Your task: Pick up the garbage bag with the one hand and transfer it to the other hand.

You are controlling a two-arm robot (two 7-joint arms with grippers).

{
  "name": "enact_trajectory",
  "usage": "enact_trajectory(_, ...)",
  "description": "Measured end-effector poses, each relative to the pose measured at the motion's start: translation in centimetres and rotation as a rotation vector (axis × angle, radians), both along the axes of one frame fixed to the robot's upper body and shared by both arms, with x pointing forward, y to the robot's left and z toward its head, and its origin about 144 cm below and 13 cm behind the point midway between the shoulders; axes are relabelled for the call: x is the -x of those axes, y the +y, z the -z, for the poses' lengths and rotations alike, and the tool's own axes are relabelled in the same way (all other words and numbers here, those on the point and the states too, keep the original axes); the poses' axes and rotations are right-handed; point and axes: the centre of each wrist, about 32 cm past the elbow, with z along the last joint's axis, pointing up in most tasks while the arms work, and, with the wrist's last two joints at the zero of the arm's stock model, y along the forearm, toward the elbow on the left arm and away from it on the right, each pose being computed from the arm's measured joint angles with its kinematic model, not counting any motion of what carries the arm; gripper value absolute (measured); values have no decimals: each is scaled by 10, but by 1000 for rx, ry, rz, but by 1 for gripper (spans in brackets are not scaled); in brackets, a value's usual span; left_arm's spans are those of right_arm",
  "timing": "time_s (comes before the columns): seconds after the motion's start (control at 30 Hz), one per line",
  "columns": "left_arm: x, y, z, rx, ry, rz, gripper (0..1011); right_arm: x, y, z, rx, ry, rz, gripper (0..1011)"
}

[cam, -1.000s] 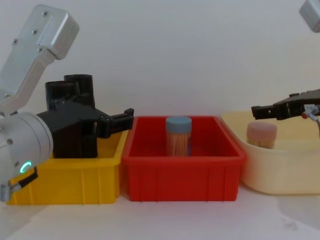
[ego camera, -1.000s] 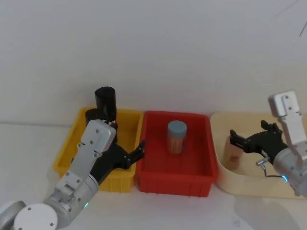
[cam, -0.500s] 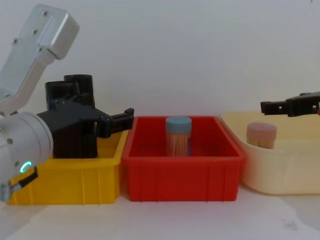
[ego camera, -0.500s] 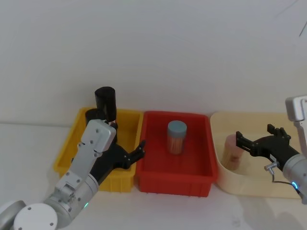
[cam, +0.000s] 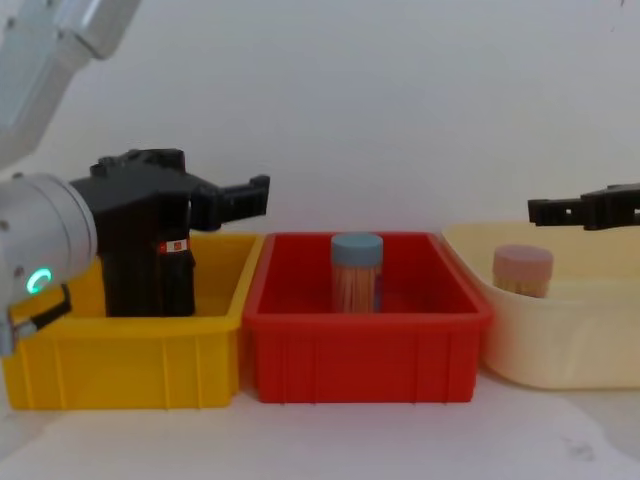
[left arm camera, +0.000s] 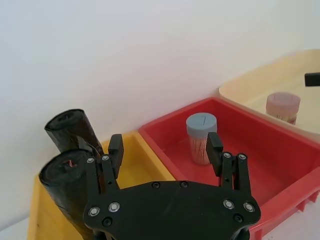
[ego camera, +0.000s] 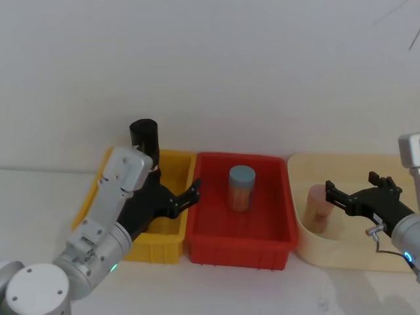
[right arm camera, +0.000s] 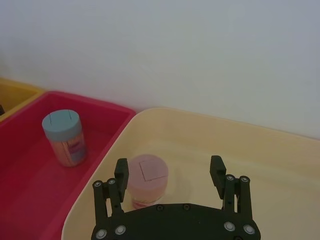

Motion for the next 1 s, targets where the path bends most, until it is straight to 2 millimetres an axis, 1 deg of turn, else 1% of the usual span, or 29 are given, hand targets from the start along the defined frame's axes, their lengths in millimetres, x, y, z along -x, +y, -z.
enact_trajectory(0.2, 11, 4, -13, 22, 13, 6, 1000, 1, -1, 0, -5, 1, 0, 1004)
enact_trajectory(0.53, 34, 9, -25, 39, 42, -12, 1000, 2, -2, 0, -8, 1, 0, 1004)
enact_trajectory(0.57, 34, 9, -25, 39, 42, -12, 1000, 2, -2, 0, -8, 1, 0, 1004)
enact_trajectory(0.7, 47, 12, -27, 45, 61, -54, 1000, 2, -2, 0, -9, 1, 0, 1004)
enact_trajectory(1.0, 62, 24, -24, 45, 95, -146, 1000, 3, -2, 0, -11, 1, 0, 1004)
